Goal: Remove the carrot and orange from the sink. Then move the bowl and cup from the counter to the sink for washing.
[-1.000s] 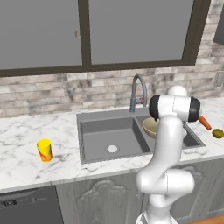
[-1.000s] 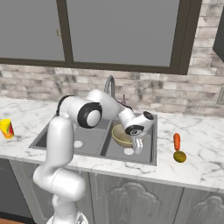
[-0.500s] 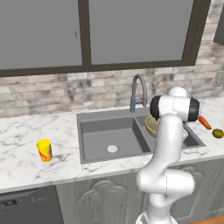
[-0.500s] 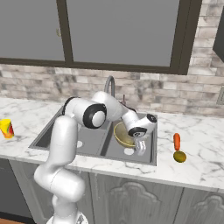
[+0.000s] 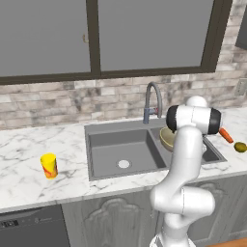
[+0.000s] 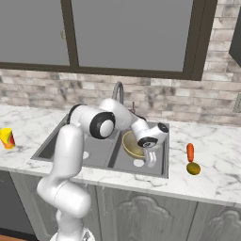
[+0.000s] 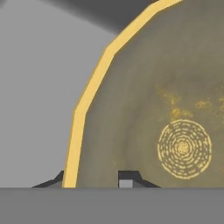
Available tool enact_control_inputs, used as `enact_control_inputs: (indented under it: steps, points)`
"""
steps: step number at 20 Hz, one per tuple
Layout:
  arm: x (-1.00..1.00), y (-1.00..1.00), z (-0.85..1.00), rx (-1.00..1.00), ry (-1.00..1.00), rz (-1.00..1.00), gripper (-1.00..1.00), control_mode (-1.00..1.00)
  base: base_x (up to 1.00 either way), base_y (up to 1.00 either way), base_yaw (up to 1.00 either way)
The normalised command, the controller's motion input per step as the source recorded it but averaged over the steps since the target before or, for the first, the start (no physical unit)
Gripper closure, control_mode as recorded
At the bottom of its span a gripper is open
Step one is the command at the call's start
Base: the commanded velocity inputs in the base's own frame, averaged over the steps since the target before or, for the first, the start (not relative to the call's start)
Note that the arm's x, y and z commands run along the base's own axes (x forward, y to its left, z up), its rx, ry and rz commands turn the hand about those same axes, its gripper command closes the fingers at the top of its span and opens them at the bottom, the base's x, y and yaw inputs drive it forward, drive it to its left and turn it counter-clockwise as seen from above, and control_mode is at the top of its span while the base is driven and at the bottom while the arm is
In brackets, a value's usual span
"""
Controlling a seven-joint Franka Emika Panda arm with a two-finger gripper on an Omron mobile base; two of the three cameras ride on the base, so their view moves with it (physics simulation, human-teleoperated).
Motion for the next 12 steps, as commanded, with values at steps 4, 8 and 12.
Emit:
enact_control_inputs:
  steps: [4,8,12]
  points:
    - [0.11,0.21,0.11,0.00,-0.02,0.00,1.00,-1.00,0.00,0.00,0.00]
    - [0.09,0.14,0.11,0.00,0.00,0.00,-1.00,-1.00,0.00,0.00,0.00]
    - [0.06,0.00,0.09,0.00,0.00,0.00,-1.00,-1.00,0.00,0.00,0.00]
